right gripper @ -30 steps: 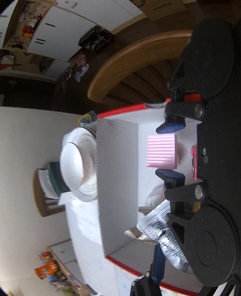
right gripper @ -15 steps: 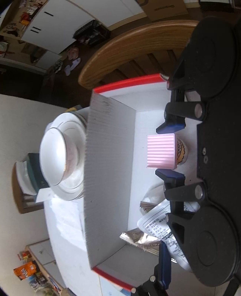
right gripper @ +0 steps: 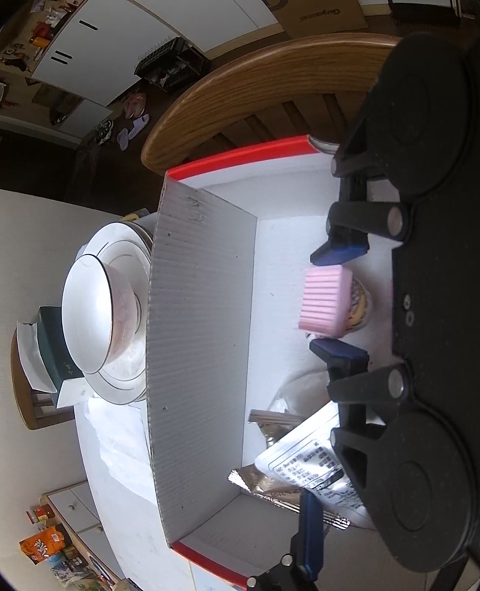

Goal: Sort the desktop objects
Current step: 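Carry the sachet and pink sponge into the red box and release both, then lift both tools out of the box and move back over the table mat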

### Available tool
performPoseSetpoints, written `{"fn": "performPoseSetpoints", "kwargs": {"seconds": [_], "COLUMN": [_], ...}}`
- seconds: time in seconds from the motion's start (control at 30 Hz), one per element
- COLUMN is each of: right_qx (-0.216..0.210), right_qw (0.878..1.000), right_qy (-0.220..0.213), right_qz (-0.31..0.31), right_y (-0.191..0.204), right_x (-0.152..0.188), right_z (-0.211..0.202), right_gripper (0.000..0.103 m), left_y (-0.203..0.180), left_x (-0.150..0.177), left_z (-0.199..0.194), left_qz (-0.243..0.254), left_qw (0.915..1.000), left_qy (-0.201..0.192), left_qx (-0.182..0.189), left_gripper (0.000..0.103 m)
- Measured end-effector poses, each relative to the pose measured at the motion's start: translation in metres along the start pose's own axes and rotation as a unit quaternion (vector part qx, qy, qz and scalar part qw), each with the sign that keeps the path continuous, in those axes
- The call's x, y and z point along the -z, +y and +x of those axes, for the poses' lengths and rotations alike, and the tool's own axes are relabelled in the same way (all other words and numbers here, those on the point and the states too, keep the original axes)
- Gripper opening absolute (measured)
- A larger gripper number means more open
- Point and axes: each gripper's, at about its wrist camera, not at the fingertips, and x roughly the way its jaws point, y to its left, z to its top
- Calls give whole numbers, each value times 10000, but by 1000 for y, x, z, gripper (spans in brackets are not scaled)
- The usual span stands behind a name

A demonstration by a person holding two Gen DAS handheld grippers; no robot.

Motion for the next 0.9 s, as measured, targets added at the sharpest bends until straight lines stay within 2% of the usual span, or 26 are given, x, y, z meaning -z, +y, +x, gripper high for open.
{"fn": "performPoseSetpoints", "kwargs": {"seconds": [0.37, 0.67, 0.77, 0.9], "right_qx": [-57, -235, -305, -414], "right_qw": [9997, 9982, 9970, 9952], "right_qy": [-243, -557, -715, -890], "right_qz": [-23, 47, 30, 58], "right_y": [2, -1, 1, 3], "right_x": [9, 20, 24, 30], "right_z": [-26, -58, -71, -87], "right_gripper": [62, 65, 69, 70], "left_y": [9, 10, 9, 7], "left_x": [11, 16, 19, 22], "left_z": [-10, -36, -46, -60], "left_qz": [-309, -541, -597, -650], "left_qw": [9995, 9977, 9969, 9955], "left_qy": [-66, -395, -514, -692], "left_qx": [71, 19, 8, -39], "left_gripper": [70, 70, 75, 76]}}
